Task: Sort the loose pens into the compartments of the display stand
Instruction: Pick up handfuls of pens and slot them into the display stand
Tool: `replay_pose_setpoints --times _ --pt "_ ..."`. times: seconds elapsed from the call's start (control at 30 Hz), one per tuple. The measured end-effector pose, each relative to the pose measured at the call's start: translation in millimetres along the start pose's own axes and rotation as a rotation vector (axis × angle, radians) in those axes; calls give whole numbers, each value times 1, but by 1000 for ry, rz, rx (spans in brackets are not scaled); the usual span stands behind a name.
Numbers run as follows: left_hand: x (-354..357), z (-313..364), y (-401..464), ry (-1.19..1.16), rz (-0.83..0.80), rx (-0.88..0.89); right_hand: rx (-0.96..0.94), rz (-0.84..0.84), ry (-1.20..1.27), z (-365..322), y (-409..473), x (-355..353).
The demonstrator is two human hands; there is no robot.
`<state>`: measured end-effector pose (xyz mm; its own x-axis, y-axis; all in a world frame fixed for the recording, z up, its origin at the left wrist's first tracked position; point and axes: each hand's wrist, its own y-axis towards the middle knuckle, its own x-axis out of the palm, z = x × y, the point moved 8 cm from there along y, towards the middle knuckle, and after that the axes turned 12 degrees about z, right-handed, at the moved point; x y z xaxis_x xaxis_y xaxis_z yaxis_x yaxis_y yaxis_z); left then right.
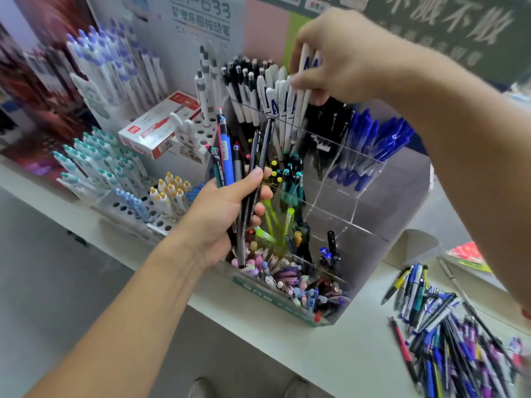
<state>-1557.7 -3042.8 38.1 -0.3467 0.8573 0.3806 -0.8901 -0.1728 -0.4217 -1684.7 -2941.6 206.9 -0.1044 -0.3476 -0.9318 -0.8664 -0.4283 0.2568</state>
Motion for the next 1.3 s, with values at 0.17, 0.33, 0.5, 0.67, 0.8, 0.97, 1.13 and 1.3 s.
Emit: replay_pose_setpoints --times 0.17,0.33,0.5,0.67,0.8,0.97,1.13,1.3 --pt "7 -3 1 10 -8 16 -83 87 -122 8 -5 4" --pt "14 -6 -3 81 -20 54 -82 534 98 12 -30 -15" --pt "21 -9 -4 106 -42 75 -171 374 -233 5 -40 15" --pt "28 -24 -12 72 -110 9 -73 482 13 11 -80 -16" --pt "33 -44 -30 144 -236 -27 185 282 258 36 -126 6" --pt "27 -69 -48 178 -302 -129 561 31 1078 49 -172 70" --pt "23 -76 -46 233 -240 -114 596 -37 1109 50 -179 88" --pt "29 -68 -40 328 -160 6 440 203 982 67 -182 40"
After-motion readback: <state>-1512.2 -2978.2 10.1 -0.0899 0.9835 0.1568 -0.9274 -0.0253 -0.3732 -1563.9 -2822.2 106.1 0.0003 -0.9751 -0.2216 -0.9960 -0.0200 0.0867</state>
